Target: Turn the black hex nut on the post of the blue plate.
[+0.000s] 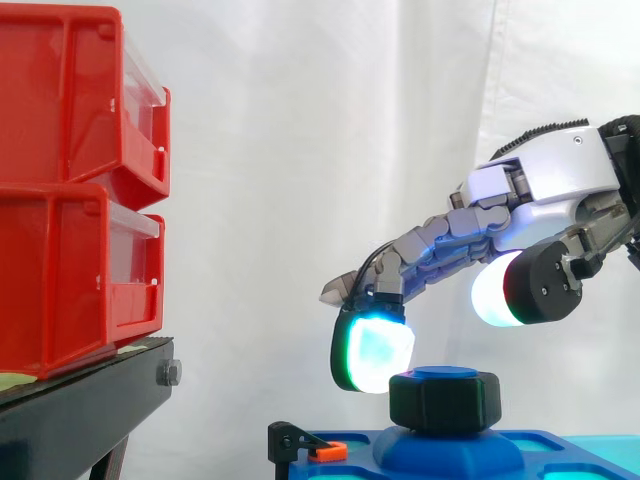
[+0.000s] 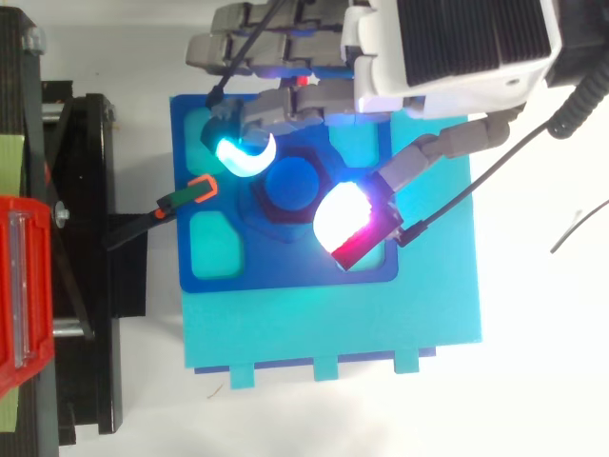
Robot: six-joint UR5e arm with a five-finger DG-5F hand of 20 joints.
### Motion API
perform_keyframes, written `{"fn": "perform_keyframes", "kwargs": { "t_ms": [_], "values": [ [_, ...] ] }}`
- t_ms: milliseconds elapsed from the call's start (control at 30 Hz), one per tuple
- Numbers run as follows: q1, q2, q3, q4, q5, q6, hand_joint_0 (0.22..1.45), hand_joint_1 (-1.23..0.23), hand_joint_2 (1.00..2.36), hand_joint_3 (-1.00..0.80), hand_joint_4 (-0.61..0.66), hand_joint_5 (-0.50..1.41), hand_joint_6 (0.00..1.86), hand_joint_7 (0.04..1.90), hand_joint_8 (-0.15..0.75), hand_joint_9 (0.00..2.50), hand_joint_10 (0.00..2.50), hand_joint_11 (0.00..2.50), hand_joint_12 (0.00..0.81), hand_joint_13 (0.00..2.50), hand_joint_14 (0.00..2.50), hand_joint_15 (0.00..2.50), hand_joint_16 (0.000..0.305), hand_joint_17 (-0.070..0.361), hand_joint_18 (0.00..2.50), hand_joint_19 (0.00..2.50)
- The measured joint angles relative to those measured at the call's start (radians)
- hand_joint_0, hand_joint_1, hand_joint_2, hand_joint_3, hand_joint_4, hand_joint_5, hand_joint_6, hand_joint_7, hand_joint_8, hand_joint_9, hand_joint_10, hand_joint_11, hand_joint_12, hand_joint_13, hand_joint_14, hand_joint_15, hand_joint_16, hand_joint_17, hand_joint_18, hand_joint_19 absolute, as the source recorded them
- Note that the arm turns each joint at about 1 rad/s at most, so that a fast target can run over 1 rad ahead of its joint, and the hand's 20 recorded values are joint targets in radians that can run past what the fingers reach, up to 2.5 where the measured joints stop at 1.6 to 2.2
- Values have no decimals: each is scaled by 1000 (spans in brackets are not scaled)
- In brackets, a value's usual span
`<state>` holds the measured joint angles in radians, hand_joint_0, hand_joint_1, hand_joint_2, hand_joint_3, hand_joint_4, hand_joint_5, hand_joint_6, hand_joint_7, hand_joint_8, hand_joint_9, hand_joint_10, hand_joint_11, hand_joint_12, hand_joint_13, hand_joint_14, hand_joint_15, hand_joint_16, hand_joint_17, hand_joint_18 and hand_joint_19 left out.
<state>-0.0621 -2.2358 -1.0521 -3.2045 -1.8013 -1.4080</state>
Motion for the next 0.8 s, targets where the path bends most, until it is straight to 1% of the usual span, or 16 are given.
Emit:
{"fn": "perform_keyframes", "kwargs": {
  "t_ms": [333,800],
  "values": [
    [-13,0,0,2,-22,0,462,-367,1000,-500,126,-222,503,868,219,127,0,0,357,53,0,7,59,133,0,80],
    [-25,0,0,1,-24,-1,462,-367,1000,-500,126,-221,503,873,218,127,0,0,357,51,0,9,59,133,0,81]
  ]
}}
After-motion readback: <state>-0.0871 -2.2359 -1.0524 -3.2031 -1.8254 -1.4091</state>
